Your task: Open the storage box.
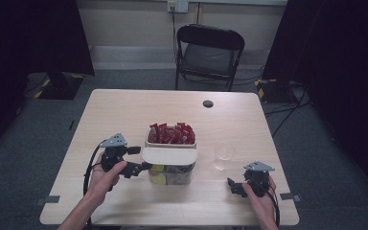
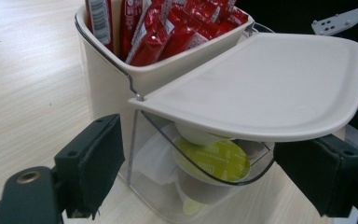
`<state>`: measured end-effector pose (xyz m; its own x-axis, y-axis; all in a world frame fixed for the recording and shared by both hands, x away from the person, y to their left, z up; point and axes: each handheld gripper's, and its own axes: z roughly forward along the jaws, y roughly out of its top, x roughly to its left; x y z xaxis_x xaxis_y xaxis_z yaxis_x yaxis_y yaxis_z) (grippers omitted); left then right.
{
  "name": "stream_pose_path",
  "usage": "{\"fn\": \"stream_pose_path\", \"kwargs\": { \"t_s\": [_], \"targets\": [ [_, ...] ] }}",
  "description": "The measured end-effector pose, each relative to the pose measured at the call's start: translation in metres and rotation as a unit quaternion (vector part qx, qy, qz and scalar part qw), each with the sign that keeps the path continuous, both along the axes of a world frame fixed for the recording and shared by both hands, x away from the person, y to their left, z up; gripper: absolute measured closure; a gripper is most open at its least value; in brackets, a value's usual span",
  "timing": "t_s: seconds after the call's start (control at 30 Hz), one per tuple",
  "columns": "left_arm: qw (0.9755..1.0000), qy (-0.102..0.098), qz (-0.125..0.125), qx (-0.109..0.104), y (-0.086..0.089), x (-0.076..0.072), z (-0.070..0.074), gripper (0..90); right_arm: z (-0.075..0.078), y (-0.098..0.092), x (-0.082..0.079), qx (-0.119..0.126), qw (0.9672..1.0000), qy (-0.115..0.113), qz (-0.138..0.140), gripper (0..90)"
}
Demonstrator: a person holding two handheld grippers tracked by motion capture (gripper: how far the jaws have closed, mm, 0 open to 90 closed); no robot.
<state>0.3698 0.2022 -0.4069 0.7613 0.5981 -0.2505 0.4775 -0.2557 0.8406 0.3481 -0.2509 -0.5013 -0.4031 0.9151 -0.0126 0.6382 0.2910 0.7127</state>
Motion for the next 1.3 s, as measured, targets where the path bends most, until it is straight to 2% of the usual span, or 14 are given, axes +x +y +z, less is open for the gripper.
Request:
{"fn": "stream_pose_path", "kwargs": {
  "t_s": [0.1,0.17,0.3,0.37,0.67,0.83,1.0,1.03,1.3],
  "targets": [
    [1.0000,-0.001,0.000,-0.002,0.000,0.001,0.002,15.8,0.000,0.000,0.000,0.000,1.0000,-0.001,0.001,1.2],
    [1.0000,-0.004,-0.001,0.005,0.000,0.001,0.003,15.7,0.000,0.000,0.000,0.000,1.0000,-0.001,0.001,1.2],
    [1.0000,-0.004,0.000,0.002,0.000,0.002,0.003,15.6,0.000,0.000,0.000,0.000,1.0000,0.000,0.000,1.3],
    [0.9999,-0.010,0.000,0.008,0.001,0.003,0.004,15.6,0.000,0.000,0.000,0.000,1.0000,0.000,0.000,1.2],
    [1.0000,-0.008,0.001,0.000,0.000,0.009,0.012,15.6,0.000,0.000,0.000,-0.001,1.0000,-0.001,0.001,1.3],
    [1.0000,-0.003,0.000,-0.005,0.000,0.012,0.012,15.5,0.000,0.000,0.000,0.000,1.0000,0.000,0.000,1.3],
    [1.0000,-0.001,0.001,0.003,0.000,0.015,0.015,15.5,0.000,0.000,0.000,0.000,1.0000,0.000,0.000,1.2],
    [1.0000,-0.005,0.002,0.002,0.000,0.016,0.016,15.5,0.000,0.000,0.000,0.000,1.0000,0.000,0.000,1.3],
    [1.0000,-0.001,0.003,-0.004,0.000,0.021,0.019,15.5,0.000,0.000,0.000,0.000,1.0000,0.000,0.000,1.2]
  ]
}}
